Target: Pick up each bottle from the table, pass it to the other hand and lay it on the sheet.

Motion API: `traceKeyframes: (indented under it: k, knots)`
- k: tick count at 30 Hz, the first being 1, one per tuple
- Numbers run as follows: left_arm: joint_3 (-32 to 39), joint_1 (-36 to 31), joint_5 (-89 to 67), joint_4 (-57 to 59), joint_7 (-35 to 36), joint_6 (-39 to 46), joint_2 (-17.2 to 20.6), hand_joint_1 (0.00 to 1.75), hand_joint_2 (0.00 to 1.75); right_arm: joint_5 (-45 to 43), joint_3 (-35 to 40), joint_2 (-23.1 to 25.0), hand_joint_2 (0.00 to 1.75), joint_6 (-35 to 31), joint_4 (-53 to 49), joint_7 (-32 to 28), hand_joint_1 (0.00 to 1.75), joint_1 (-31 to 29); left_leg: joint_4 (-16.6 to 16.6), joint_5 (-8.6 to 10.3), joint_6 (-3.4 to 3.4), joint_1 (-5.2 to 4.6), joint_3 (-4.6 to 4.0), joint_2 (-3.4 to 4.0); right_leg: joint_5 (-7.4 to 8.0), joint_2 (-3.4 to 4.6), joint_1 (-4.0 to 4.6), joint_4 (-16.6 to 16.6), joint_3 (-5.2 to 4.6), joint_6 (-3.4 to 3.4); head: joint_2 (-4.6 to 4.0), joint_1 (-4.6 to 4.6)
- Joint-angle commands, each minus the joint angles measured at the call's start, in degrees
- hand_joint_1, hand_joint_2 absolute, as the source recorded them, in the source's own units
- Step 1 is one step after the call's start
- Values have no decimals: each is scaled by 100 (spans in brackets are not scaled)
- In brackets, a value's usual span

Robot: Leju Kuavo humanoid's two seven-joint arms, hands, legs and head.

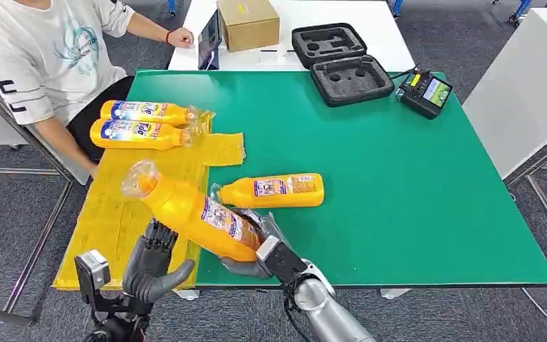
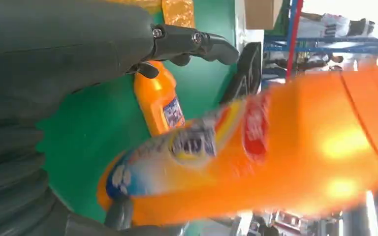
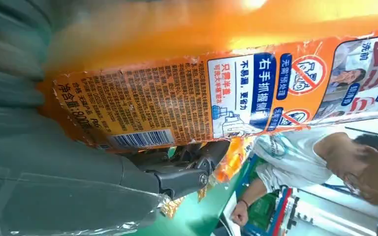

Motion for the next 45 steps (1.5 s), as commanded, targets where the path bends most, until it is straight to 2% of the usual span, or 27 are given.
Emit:
traceKeyframes:
  k: [1,10,12,19,34,36,40,41,42,45]
  knots:
    - [-182,35,-28,-14,12,-4,125,0,175,-36,-88,61,175,44,620,4,175,-328,-3,-8,-5,1,21,3,-6,10,1,-2,18,-4,0,-2]
    - [-227,104,-119,-64,22,17,117,0,175,96,-6,119,175,121,785,27,175,-373,-3,-7,-4,1,18,1,-6,7,1,-3,17,-3,0,0]
    - [-182,-42,-17,139,84,35,81,0,175,116,131,198,175,356,925,86,175,-369,-5,-11,-5,0,29,2,-10,10,-1,-2,25,-5,0,-2]
    - [-38,-595,250,960,292,115,109,0,175,319,593,348,175,465,1457,56,175,-470,-11,-4,-7,2,29,-4,-5,2,2,-8,27,-6,0,-2]
    - [1,-615,700,872,396,-97,266,0,175,337,633,152,175,461,1565,118,175,-464,-8,-8,-7,3,36,-10,-11,-2,1,-7,34,-6,0,0]
    - [38,-638,760,822,350,-127,274,0,175,343,628,132,175,449,1509,127,175,-431,-6,0,-3,1,14,-8,-3,-4,0,-4,12,-3,0,0]
    - [126,-541,762,633,177,-56,269,2,175,360,631,112,175,481,1466,144,175,-422,-6,-6,-6,5,27,-11,-9,-3,4,-6,26,-5,0,0]
    - [142,-498,759,578,152,-42,259,150,175,364,631,115,175,482,1468,149,175,-433,-4,-2,-3,2,15,-6,-4,-1,2,-4,13,-3,0,0]
    - [156,-429,775,486,133,-49,218,169,175,370,630,115,175,484,1474,156,175,-459,-6,-5,-4,1,25,-8,-8,0,1,-5,22,-4,0,0]
    - [154,-414,791,425,94,-61,185,175,175,383,639,122,175,478,1523,167,175,-518,-3,-4,-3,3,15,-5,-5,1,2,-4,14,-3,0,0]
